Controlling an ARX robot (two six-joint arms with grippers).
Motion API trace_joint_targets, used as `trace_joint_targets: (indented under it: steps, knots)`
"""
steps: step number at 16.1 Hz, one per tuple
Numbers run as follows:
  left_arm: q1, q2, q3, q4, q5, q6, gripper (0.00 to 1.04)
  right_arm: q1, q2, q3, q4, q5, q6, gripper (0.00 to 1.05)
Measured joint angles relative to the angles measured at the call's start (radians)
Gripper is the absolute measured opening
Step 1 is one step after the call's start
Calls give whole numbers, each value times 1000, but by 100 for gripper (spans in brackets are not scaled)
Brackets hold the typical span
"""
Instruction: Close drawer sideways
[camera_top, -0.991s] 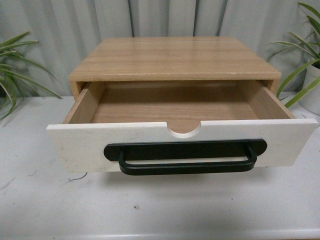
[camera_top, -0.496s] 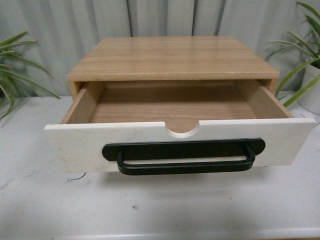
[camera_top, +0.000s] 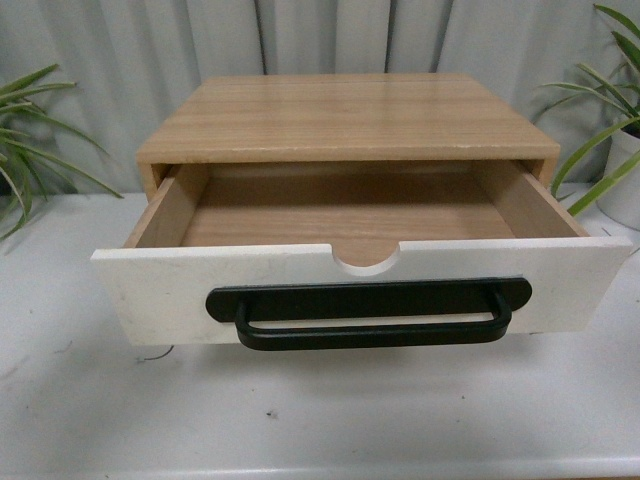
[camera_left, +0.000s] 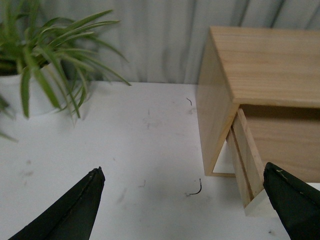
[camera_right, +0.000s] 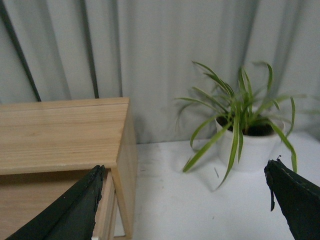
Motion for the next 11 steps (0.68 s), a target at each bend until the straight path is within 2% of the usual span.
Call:
trace_joint_targets:
  steps: [3,5,7,9,11]
  knots:
    - [-42,130,66,30,18,133,98,34,130,87,36,-29,-165,98]
    - [-134,311,161,-18,61,475,98,121,288,194,53,-50,-473,98]
    - [-192,384,237,-162,119,816,98,179,364,265,-93,-79,-800,98]
    - [-219,411,320,-261,119,1080,98,194,406,341,-260,-93,-1114,98]
    - [-247,459,345,-245,87,1211,98,209,432,363,-369,-97,-1319,98]
